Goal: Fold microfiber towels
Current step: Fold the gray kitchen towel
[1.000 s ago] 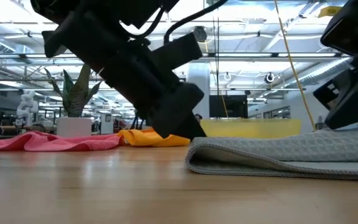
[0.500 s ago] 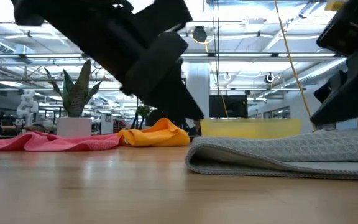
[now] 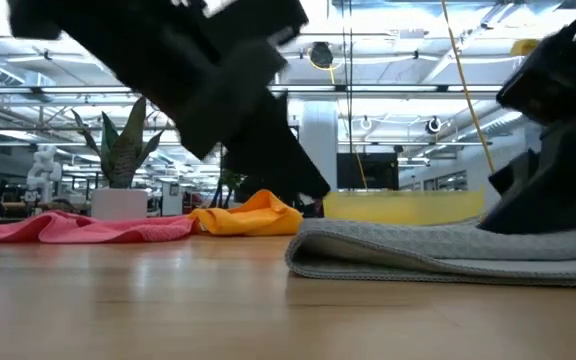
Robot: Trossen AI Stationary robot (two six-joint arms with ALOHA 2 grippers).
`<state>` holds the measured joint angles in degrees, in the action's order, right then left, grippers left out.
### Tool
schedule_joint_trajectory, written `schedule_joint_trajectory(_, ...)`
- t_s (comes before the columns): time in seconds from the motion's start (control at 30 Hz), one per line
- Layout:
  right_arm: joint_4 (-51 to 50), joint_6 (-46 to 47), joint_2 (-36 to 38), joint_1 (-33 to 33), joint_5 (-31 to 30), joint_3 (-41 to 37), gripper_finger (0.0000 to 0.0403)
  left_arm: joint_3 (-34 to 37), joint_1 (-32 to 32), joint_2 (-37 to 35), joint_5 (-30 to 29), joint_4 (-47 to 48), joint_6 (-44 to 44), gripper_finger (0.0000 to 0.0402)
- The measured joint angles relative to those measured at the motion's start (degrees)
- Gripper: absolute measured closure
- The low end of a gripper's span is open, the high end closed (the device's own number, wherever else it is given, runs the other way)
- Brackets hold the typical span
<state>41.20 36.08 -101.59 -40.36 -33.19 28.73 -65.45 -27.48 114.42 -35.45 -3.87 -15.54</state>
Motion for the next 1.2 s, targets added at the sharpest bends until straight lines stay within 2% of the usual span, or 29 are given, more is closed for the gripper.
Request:
schedule_joint_trajectory(0.2, 0.61, -13.00, 5.97, -1.69, 0.67, 1.38, 0.0403, 0.00, -2.55, -0.21, -0.14, 2.23, -2.16, 0.0291)
schedule_joint_trajectory(0.33, 1.27, -20.11, 5.36, -0.52, 8.23, 4.77, 0.0402, 0.62, -3.59, -0.15, -0.74, 5.46, -6.46, 0.0291)
schedule_joint_trajectory(0.4, 0.54, -22.64, 3.59, 0.69, 9.30, 7.05, 0.0395, 1.06, -4.00, -0.12, -0.86, 5.25, -7.56, 0.0291)
schedule_joint_trajectory(0.57, -3.00, -28.92, -1.79, 4.61, 9.03, 11.98, 0.0344, 2.85, -4.16, -0.12, -0.72, 3.54, -8.98, 0.0291)
schedule_joint_trajectory(0.7, -7.80, -32.46, -4.86, 7.41, 6.10, 14.79, 0.0294, 3.39, -4.14, -0.12, -0.62, 3.19, -9.31, 0.0291)
schedule_joint_trajectory(0.83, -13.58, -33.58, -6.09, 9.15, 6.18, 17.26, 0.0273, 3.43, -4.14, -0.12, -0.60, 2.91, -9.60, 0.0291)
schedule_joint_trajectory(1.0, -15.16, -33.77, -7.50, 9.99, 6.19, 17.90, 0.0293, 3.43, -4.14, -0.12, -0.55, 2.33, -9.69, 0.0291)
schedule_joint_trajectory(1.2, -16.01, -33.44, -7.36, 9.96, 2.70, 17.87, 0.0367, 3.43, -4.16, -0.12, -0.55, 1.79, -9.73, 0.0291)
